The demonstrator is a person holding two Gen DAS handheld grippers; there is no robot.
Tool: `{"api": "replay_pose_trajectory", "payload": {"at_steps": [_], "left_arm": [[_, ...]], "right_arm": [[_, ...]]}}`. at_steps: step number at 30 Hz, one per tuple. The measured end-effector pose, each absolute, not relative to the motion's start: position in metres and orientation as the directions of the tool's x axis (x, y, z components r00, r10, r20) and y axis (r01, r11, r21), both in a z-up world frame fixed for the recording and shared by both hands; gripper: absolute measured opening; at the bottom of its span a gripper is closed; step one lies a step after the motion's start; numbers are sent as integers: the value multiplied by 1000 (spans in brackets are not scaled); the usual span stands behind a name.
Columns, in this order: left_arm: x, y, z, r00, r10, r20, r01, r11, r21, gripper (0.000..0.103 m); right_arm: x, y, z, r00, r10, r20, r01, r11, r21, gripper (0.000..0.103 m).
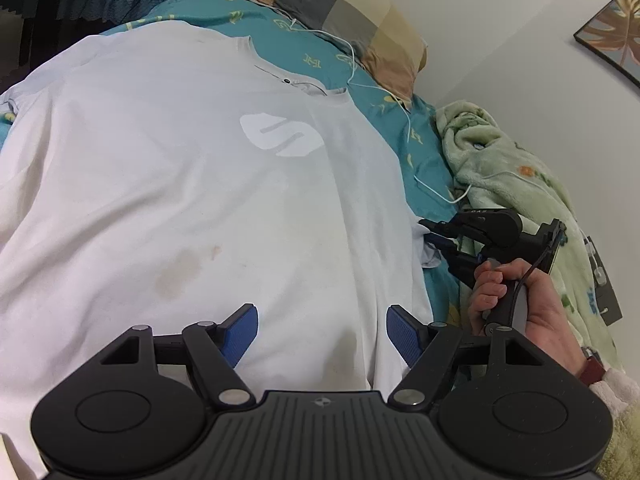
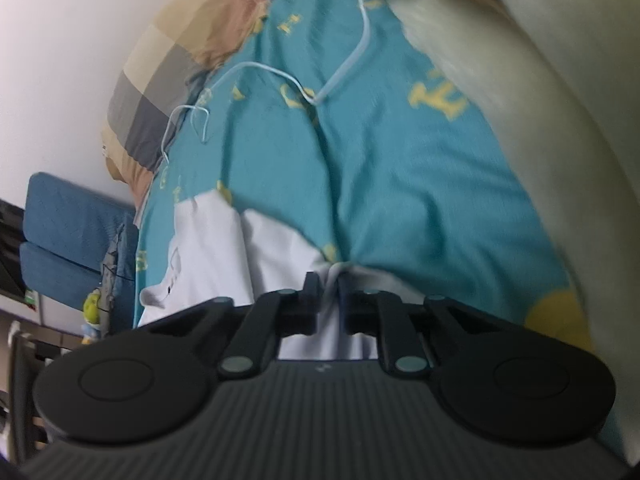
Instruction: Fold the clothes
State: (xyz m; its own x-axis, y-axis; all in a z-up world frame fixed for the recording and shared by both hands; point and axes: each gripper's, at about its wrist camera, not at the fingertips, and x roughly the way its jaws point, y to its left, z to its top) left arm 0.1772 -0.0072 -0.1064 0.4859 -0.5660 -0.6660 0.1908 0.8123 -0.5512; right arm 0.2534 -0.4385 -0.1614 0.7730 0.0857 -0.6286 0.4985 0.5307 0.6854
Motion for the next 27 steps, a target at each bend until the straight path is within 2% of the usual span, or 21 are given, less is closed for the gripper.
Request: {"api": "replay_pose_trajectory", "payload": {"at_steps": [2,5,8,10,16,18,20,21,22,24,27], "left_arm": [[179,-3,-105,499,-567,-656,178,807,-563,73],[181,4,-100,529,-572,-627,166,794,-585,73],[181,9,-95,558,-562,-610,163,795,-584,73],[181,11,-93,568,-553,-610,157,800,-579,73],[176,7,-94,563,-553,-614,172,805,-567,73],[176,6,-95,559,-556,-616,174,805,-568,73],[175,6,-96,556,-556,-618,175,805,-567,73],[174,6,-96,554,-557,-619,175,805,-567,73],[174,7,-96,553,-557,-619,175,805,-567,73],[174,7,-97,553,-555,-621,174,807,-565,74],[176,6,-99,550,-552,-627,175,810,-560,74]], "right_arm": [[253,-429,-142,823,41,-567,416,637,650,6],[255,-393,-110,897,88,-434,201,792,576,5],[259,-353,-103,877,230,-423,51,830,556,5],[258,-344,-108,863,223,-453,78,828,556,5],[240,-400,-123,833,59,-550,372,676,636,9],[237,-410,-130,820,33,-571,416,651,635,11],[238,-416,-137,808,21,-589,441,641,628,33],[239,-419,-141,802,15,-597,453,636,624,58],[240,-422,-145,795,9,-606,465,631,620,74],[241,-424,-153,790,-13,-613,477,641,601,79],[250,-426,-171,763,28,-646,477,650,591,78]]}}
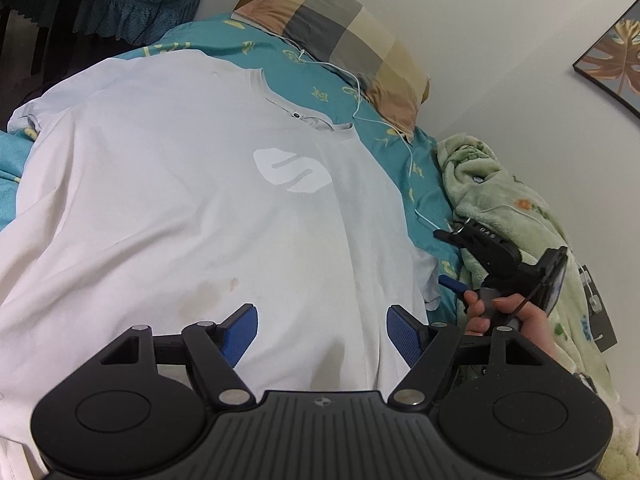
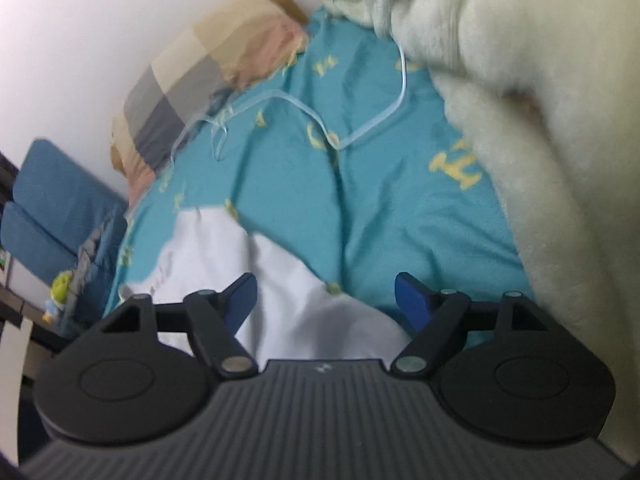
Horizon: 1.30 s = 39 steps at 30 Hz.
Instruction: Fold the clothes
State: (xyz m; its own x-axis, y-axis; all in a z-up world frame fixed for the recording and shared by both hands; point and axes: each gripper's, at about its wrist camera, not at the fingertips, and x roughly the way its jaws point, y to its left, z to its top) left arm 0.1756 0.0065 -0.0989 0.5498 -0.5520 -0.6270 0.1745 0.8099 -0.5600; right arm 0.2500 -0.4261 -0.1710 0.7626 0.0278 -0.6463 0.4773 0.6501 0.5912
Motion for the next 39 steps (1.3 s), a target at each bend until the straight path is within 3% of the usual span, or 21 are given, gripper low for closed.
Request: {"api": "replay_pose_trajectory", "payload": {"at_steps": [2,3,4,5,7,11,14,20,24,26,28,31,33,39], "left_arm": [[177,7,-101,545,-553,-630,171,810,-561,74],[177,7,-101,546,-555,-628,172,808,-564,74],[177,8,-100,549,-557,-623,173,805,-568,74],[177,8,-100,552,-560,-617,175,802,-571,74],[177,10,-99,558,-565,-607,178,796,-578,74],[177,15,-97,572,-574,-586,164,780,-604,73],[177,20,-92,596,-569,-567,164,777,-608,73],[174,26,-87,613,-578,-538,167,761,-627,73],[174,25,-88,610,-575,-545,163,764,-624,73],[174,24,-88,606,-577,-547,164,764,-624,73],[174,23,-88,604,-579,-548,164,763,-625,73],[173,23,-89,603,-583,-545,164,759,-630,73],[173,24,-89,600,-585,-545,163,757,-633,73],[175,22,-93,592,-588,-551,153,753,-640,73]], "right_arm": [[255,-422,-179,751,56,-658,469,657,591,73],[256,-417,-179,754,51,-655,456,677,578,57],[256,-410,-175,760,32,-649,433,721,541,24],[257,-402,-171,761,9,-648,414,763,497,12],[260,-389,-159,776,-32,-630,382,819,428,9],[259,-341,-124,854,-114,-508,267,933,240,8],[261,-298,-110,910,6,-414,74,981,178,8],[283,-261,-146,784,265,-561,-110,949,295,10],[285,-283,-147,757,333,-562,-86,904,419,13],[283,-296,-141,767,360,-531,-74,872,483,21],[276,-315,-133,801,367,-472,-58,833,550,41],[266,-343,-123,851,360,-382,-36,766,642,54],[264,-360,-125,871,324,-369,19,728,685,61],[279,-380,-160,844,298,-446,161,653,740,62]]}}
